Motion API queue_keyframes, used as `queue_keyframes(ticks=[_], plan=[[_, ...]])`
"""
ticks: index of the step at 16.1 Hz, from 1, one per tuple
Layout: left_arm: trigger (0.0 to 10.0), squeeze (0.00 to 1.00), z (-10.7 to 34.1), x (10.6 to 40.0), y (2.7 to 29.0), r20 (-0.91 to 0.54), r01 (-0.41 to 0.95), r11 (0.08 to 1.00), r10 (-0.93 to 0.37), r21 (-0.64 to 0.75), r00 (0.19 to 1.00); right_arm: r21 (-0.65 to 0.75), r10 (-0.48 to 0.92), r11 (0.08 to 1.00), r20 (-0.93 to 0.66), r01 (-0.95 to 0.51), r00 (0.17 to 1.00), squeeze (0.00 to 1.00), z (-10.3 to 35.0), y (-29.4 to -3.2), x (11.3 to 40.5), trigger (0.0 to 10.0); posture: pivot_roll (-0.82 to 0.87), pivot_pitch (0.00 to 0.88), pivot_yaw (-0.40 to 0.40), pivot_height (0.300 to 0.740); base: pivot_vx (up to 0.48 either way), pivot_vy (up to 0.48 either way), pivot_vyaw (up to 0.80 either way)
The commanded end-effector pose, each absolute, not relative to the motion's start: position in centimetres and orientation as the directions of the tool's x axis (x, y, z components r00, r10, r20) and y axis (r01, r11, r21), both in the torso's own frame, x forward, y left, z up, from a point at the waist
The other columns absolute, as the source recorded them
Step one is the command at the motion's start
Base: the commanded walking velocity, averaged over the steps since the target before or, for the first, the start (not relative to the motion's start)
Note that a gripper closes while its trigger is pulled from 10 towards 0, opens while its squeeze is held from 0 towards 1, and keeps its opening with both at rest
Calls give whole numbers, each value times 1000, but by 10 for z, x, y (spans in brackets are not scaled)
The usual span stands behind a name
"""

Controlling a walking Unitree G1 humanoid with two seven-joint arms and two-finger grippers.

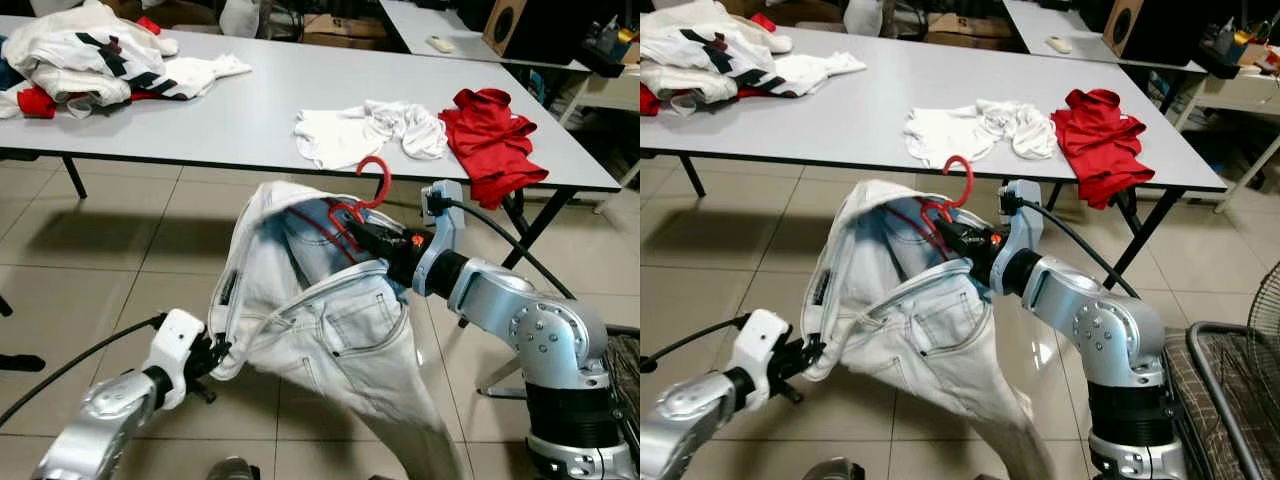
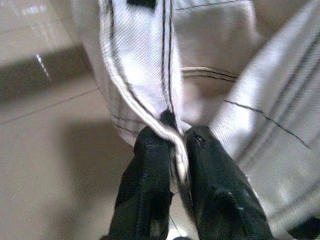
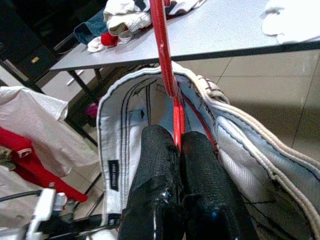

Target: Hang hanger

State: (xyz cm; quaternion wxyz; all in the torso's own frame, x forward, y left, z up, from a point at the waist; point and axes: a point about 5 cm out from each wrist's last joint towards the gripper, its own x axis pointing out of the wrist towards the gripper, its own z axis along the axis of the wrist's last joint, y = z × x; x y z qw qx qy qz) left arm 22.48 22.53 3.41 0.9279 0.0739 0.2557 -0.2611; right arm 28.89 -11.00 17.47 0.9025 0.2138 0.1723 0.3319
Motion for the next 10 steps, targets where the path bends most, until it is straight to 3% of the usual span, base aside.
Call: queue_keyframes(ticks=[1,4,6,7,10], plan=[[10000,1000,38,221,225,-494,553,833,-479,3,725,464,662,689,-91,-557,744,0,188,-113,291,10000,-17,0,-82,740,0,0,0],[10000,1000,53,209,236,-436,566,824,-520,-31,734,418,639,729,-131,-542,758,0,177,-117,294,10000,-8,0,-81,740,0,0,0],[10000,1000,77,201,244,-291,526,842,-536,-120,792,419,623,739,-127,-528,772,0,169,-119,294,10000,0,0,-79,740,0,0,0],[10000,1000,90,196,248,-216,485,858,-513,-171,831,354,595,779,-154,-518,789,0,160,-122,294,10000,6,0,-80,740,0,0,0],[10000,1000,104,186,256,-163,431,877,-467,-215,869,274,502,854,-213,-442,838,0,133,-134,293,10000,32,0,-89,740,0,0,719]])
